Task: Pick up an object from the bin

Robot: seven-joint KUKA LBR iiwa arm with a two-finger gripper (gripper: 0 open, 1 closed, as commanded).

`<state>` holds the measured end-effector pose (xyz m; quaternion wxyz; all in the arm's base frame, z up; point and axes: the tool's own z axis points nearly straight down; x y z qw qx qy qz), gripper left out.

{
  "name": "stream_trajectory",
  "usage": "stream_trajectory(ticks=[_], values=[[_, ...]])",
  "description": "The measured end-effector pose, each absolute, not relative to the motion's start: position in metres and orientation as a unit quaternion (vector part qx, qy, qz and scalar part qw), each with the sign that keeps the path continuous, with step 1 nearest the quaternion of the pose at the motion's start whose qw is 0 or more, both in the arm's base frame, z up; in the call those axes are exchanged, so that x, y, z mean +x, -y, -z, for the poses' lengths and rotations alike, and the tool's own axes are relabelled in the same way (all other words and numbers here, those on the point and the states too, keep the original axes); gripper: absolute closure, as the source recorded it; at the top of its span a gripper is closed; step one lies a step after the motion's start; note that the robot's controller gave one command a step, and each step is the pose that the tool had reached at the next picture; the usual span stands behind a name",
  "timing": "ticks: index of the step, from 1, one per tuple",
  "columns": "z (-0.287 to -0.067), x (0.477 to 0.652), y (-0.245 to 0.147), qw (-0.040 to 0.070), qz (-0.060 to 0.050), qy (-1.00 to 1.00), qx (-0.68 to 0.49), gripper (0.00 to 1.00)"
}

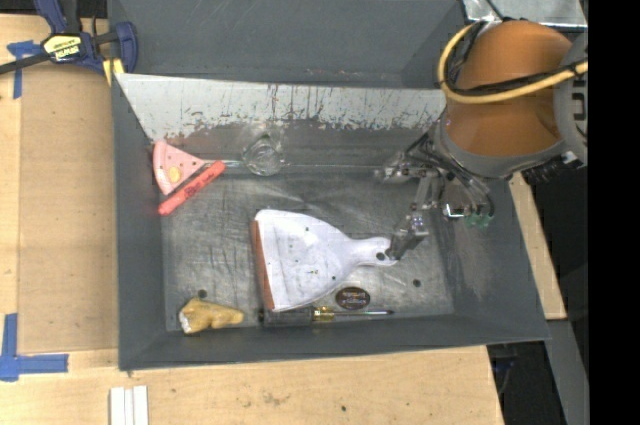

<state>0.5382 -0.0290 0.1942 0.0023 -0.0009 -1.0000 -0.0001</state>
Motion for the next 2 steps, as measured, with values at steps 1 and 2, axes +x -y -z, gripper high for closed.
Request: stream_trajectory(ticks=[1,2], values=[[-0.199,0.540,0.029,-0.002,0.000,1.000,0.000,0.00],[-0.153,0.524,0.038,-0.005,0.000,1.000,0.031,0.00]])
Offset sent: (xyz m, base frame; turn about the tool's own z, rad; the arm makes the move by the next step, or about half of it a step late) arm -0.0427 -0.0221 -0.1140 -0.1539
